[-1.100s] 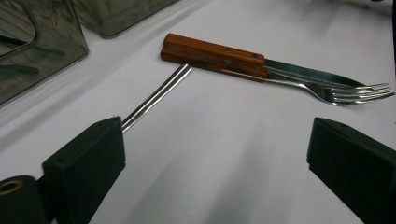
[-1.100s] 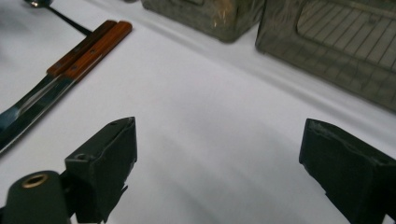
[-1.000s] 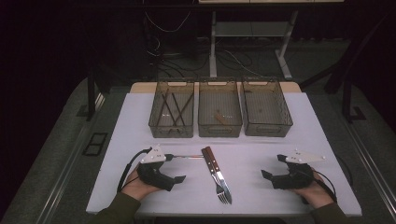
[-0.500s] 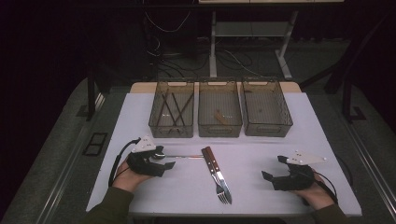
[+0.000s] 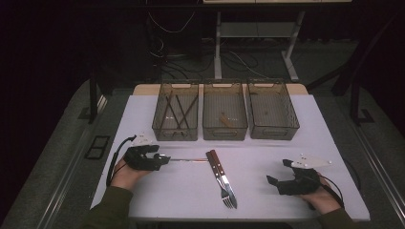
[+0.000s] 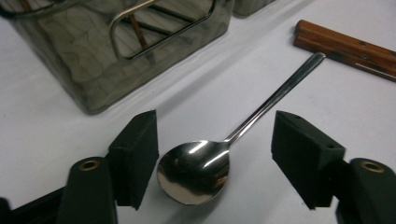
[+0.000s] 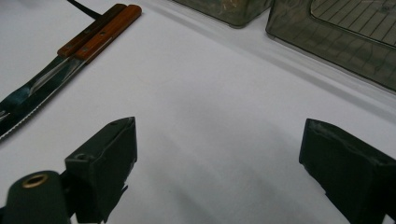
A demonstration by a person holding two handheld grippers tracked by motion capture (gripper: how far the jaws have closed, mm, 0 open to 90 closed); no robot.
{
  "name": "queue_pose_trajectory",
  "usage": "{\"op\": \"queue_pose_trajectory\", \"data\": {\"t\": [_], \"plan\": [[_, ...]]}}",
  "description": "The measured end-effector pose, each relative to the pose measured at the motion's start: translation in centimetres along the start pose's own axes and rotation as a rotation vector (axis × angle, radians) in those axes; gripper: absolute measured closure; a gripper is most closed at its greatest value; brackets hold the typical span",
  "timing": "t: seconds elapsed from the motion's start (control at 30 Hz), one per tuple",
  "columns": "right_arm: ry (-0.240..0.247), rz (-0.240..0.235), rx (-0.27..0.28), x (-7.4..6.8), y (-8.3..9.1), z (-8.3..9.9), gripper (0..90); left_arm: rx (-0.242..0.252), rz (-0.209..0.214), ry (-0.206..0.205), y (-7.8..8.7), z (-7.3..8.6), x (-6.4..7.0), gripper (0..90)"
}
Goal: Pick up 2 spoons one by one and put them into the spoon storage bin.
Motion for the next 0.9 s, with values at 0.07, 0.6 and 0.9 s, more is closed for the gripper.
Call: {"op": "queue_pose_trajectory", "data": {"t": [0.07,0.6,0.9], "plan": [[0.001,-0.002,-0.001,0.0,0.0,0.0,11.6,-0.008,-0.004,0.01,-0.1,0.2,-0.3,33.9],[0.011,0.003,-0.003,0.0,0.0,0.0,11.6,-0.066,-0.034,0.037,-0.8,1.6,-1.4,44.9],[0.009,0.004,-0.002,0.0,0.0,0.0,11.7,-0.075,-0.035,-0.004,-0.8,1.8,-0.9,50.4]]}}
Point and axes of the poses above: each handheld gripper's, and its own axes: y roughly backward along the jaws, z roughly out of its underside, x roughly to its right, the point moved 9 cm from there along -y, roughly forward along the jaws, and after that the axes turned 9 degrees about z, right-handed, at the moved point
